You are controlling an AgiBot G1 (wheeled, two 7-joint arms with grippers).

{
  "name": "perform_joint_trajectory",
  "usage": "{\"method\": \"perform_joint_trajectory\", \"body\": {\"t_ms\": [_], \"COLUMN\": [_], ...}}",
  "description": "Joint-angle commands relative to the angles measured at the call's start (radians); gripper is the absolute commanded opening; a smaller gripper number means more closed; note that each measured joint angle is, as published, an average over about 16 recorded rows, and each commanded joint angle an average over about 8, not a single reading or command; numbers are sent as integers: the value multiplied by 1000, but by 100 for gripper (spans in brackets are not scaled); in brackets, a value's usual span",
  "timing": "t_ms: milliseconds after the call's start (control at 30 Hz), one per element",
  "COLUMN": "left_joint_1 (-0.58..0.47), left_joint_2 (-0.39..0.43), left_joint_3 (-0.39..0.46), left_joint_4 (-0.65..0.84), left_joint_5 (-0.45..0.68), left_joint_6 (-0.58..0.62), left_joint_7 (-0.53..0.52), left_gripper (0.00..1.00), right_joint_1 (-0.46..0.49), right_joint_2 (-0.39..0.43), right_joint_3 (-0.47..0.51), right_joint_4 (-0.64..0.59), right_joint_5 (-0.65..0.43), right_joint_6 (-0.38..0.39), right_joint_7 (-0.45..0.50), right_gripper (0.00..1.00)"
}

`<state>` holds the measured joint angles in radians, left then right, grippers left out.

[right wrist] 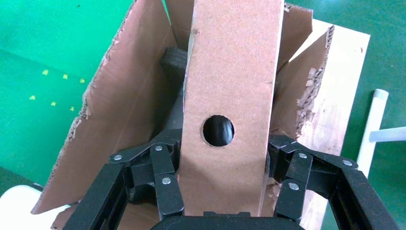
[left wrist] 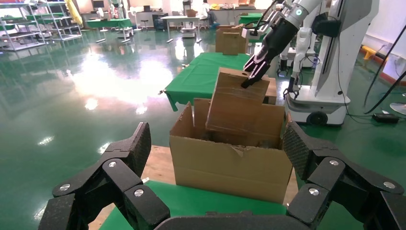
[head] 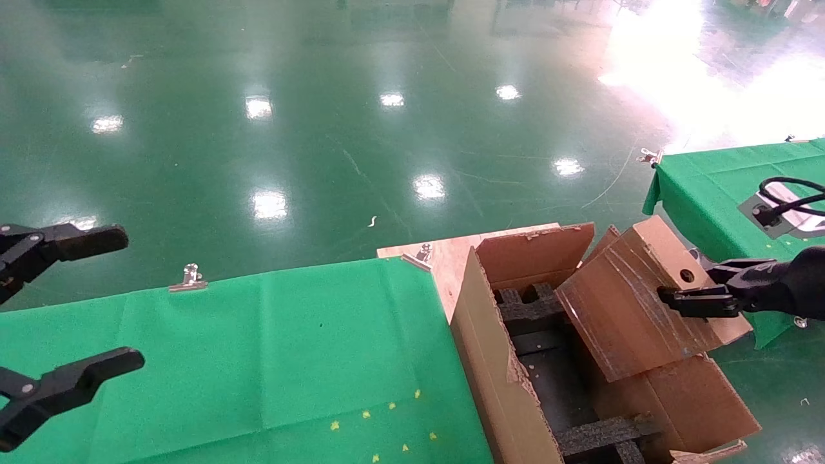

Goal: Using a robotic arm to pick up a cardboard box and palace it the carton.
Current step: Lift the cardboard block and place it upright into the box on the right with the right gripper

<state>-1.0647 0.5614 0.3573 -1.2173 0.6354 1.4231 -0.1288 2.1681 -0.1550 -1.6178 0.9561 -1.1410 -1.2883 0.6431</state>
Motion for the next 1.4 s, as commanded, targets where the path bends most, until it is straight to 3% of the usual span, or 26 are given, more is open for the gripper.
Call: {"method": "perform_joint_trajectory", "body": {"t_ms": [33,300,833,1400], "left_joint_1": [0,0,0,0], "left_joint_2": [0,0,0,0], "left_joint_3": [0,0,0,0], "left_joint_4": [0,0,0,0], "left_joint_5": [0,0,0,0], "left_joint_6": [0,0,0,0], "left_joint_7": [0,0,0,0], "left_gripper": [100,100,100,100], "right_joint_1": [-12,-14,-77,-178], "right_joint_2": [12,4,-15,-72], "right_joint_3": [-4,-10,-77,-120], "right_joint_4": [12,-2,-3,-8], "right_joint_5": [17,2,-110,-91], "right_joint_6": [27,25,101,271], "right_joint_7": [41,39,215,331], "right_gripper": [0,0,0,0]}}
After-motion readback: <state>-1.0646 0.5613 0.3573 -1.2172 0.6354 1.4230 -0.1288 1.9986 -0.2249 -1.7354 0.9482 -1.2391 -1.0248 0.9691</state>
